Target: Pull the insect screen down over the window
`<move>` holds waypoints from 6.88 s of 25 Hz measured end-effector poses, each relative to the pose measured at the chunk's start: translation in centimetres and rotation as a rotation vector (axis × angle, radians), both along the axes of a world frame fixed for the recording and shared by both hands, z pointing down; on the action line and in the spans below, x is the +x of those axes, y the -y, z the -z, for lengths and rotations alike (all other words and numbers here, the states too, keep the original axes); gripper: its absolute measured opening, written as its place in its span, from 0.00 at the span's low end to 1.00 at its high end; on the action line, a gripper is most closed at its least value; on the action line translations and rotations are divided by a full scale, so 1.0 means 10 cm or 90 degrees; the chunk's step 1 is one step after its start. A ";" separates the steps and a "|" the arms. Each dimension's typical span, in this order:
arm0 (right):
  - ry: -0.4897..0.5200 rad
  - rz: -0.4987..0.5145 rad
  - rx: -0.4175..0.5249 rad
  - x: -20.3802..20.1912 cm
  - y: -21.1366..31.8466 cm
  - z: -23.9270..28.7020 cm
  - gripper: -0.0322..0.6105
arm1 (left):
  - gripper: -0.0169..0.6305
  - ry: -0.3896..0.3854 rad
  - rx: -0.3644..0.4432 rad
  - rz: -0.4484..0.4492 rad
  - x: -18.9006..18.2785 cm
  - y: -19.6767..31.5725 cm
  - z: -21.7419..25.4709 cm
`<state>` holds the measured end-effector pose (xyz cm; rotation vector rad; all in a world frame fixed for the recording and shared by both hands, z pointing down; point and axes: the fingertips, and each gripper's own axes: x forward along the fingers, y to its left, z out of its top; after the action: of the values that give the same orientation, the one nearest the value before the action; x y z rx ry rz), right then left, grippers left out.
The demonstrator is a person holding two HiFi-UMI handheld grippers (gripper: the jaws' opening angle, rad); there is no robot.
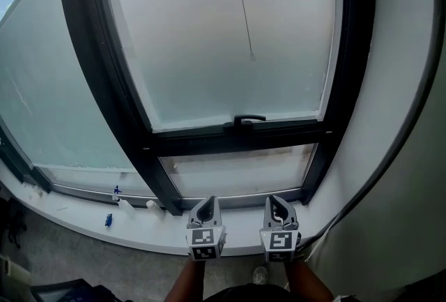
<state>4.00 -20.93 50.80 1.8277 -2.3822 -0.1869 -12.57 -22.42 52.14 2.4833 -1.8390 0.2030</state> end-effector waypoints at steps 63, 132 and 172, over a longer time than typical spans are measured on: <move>-0.229 -0.039 0.304 0.36 2.29 2.08 0.05 | 0.03 0.358 0.274 0.053 -0.21 2.29 2.02; -0.883 -0.317 0.415 0.12 2.84 6.76 0.36 | 0.42 0.833 0.416 0.333 -0.42 2.87 6.86; -0.899 -0.231 0.229 0.07 2.88 6.19 0.36 | 0.42 0.920 0.249 0.214 -0.42 2.77 6.21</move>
<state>4.70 -49.75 -11.10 1.3361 -1.0424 -1.3557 -16.76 -50.13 -9.94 2.1772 -2.7959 2.2500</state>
